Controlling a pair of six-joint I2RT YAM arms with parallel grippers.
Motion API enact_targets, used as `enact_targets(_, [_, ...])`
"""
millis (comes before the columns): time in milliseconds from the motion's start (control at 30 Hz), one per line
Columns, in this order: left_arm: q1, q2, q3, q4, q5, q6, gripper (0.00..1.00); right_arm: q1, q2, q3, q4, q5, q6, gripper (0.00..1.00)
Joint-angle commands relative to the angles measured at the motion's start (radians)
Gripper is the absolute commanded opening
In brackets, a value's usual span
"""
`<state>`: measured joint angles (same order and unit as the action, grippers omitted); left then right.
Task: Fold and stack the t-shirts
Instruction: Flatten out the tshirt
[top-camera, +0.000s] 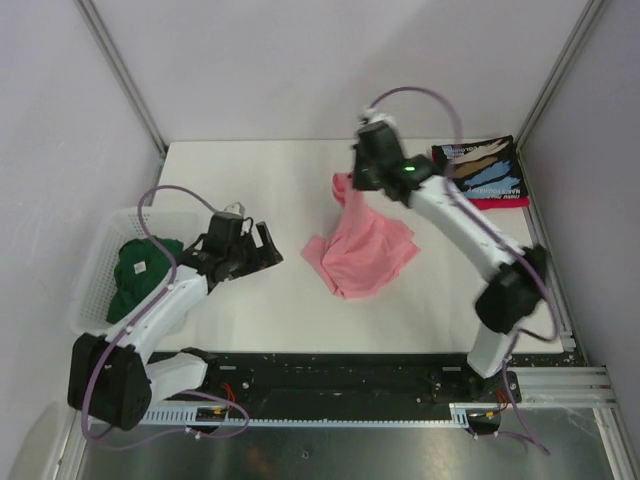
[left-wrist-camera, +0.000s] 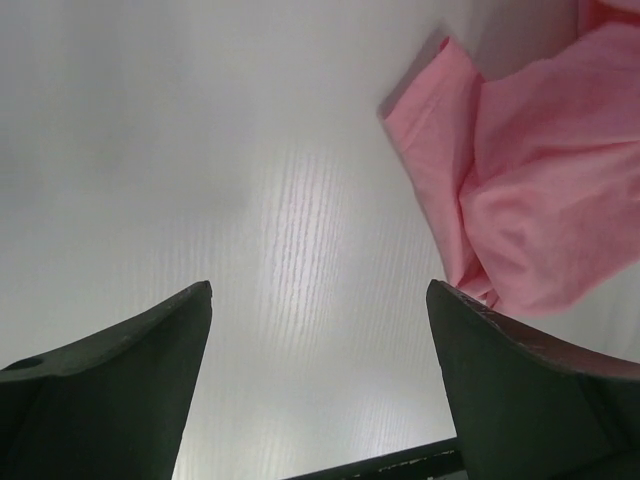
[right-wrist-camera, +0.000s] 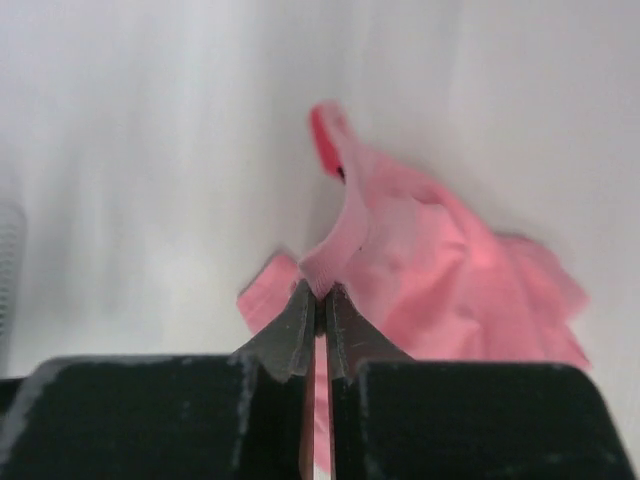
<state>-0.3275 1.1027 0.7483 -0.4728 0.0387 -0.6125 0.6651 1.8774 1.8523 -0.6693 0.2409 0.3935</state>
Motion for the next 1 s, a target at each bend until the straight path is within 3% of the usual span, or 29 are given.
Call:
enact_targets(0, [-0.050,0.084,0.024,0.109,0.033,-0.035,0.92,-0.139,-0.288,-0.223,0.045,-0.072,0.068,0.00])
enact_targets(133, [-0.094,0.205,0.074,0.150,0.025,-0.042,0.90,-0.291,-0.481,-0.491,0.065,-0.159,0.105,0.00])
enact_targets(333, [-0.128,0.396,0.224,0.166,-0.011,-0.016,0.83,-0.394,-0.596,-0.687,0.073,-0.200,0.108,0.00])
enact_targets(667, [-0.170,0.673,0.501,0.122,-0.095,0.102,0.68,-0.429,-0.625,-0.793,0.099,-0.229,0.114,0.00])
enact_targets(967, [-0.196,0.829,0.642,0.084,-0.107,0.157,0.55,-0.434,-0.632,-0.806,0.104,-0.229,0.115,0.00])
